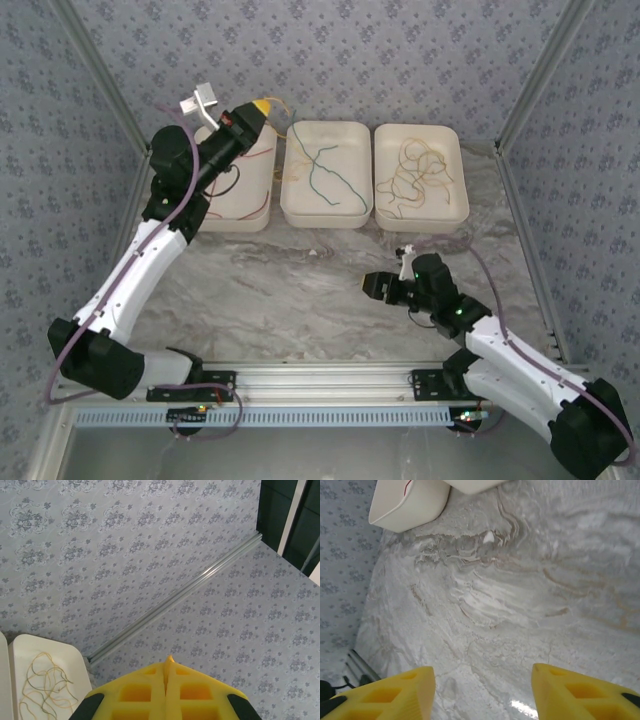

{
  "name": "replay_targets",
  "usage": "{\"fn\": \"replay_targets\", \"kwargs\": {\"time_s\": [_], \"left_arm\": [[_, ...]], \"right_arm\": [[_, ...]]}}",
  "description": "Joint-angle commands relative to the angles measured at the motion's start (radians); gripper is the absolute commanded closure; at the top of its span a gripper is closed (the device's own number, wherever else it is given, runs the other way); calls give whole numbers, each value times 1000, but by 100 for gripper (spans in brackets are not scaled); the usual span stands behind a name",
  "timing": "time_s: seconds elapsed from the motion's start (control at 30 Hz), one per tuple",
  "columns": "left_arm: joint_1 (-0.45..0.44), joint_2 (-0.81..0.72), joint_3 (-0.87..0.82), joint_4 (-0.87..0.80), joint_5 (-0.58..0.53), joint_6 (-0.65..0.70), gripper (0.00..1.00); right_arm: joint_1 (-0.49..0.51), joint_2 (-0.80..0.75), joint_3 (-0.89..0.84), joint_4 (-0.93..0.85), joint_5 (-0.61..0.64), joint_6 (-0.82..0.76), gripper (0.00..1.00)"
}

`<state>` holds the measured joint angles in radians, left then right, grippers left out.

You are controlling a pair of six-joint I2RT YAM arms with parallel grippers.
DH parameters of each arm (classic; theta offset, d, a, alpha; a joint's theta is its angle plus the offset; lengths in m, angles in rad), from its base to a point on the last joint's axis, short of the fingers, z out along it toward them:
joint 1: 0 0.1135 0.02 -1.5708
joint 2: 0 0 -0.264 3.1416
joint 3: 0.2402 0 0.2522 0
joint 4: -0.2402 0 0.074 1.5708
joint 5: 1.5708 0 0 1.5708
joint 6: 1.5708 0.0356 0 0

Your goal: Untangle the cables

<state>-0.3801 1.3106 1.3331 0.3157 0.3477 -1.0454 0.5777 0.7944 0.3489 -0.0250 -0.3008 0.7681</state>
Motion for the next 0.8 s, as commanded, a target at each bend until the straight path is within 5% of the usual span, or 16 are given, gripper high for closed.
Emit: {"fn": "replay_targets", "kwargs": {"time_s": [0.0,0.4,0.57,0.77], "left_arm": [[-3,-32,18,7,10,38,100],[-60,-64,-55,94,5,-22,100],[-72,-92,-45,48,-19,-3,100],[-74,-96,-32,21,-24,-1,100]], "right_arm": [[-15,4,0,234,-57,93,42],[61,126,-37,536,36,128,37],[209,169,10,575,119,-98,41],[314,243,-58,799,328,-248,33]]}}
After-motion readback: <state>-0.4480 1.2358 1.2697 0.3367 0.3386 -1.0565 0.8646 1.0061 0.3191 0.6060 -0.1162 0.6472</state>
